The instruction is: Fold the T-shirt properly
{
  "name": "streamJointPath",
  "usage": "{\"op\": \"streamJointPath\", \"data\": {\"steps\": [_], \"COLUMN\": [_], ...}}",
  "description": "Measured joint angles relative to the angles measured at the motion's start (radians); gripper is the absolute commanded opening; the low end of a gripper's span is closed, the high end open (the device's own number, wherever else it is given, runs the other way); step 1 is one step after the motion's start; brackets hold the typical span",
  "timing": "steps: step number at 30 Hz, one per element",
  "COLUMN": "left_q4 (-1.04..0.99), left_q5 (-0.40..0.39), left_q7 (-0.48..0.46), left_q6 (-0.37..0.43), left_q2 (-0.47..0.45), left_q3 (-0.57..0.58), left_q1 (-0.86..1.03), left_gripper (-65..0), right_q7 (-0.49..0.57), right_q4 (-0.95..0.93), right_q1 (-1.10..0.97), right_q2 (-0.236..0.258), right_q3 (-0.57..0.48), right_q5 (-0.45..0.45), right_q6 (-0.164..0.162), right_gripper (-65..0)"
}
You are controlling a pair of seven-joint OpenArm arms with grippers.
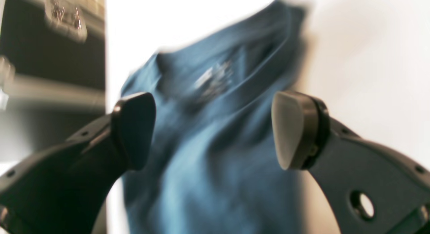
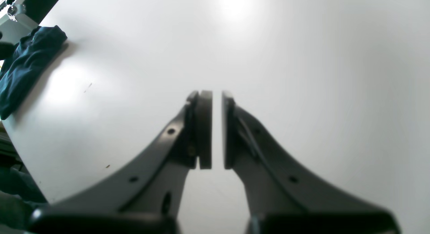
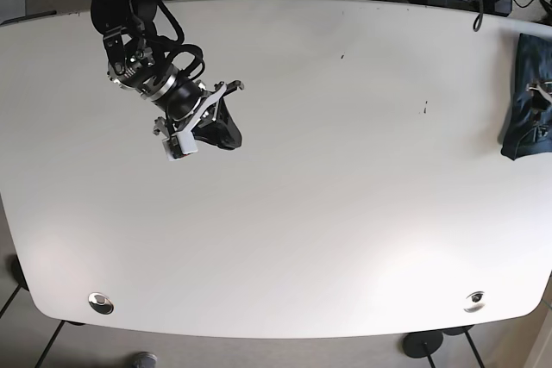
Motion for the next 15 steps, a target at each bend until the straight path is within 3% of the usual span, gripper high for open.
{"op": "streamJointPath", "data": {"steps": [3, 5, 9, 13, 15], "left_q4": [0.18, 0.265, 0.436, 0.531, 0.559], "left_q5": [-0.018, 0.009, -0.002, 0.21, 0.261], "left_q7": [0.006, 0.082, 0.097, 0.123, 0.123], "left_q6": [-0.009, 0.008, -0.002, 0.005, 0.001], "left_q2": [0.093, 0.181, 0.317, 0.515, 0.607], "left_q3": [0.018, 0.053, 0.108, 0.15, 0.191], "left_q1": [0.01, 0.021, 0.019, 0.02, 0.023], "left_gripper": [-14.6, -14.6, -14.6, -14.6, -15.0], "right_q7": [0.0, 0.0, -0.001, -0.006, 0.001], "right_q4": [-0.002, -0.002, -0.002, 0.015, 0.029], "right_q1": [0.0, -0.001, -0.011, -0.05, -0.075], "right_q2": [0.01, 0.014, 0.015, 0.017, 0.011], "right_q3": [0.001, 0.0, 0.001, 0.024, 0.096], "right_q5": [-0.029, -0.084, -0.085, -0.101, -0.095], "right_q6": [-0.006, -0.008, -0.005, 0.004, 0.01], "right_gripper": [-60.1, -60.1, -60.1, -60.1, -60.1]}}
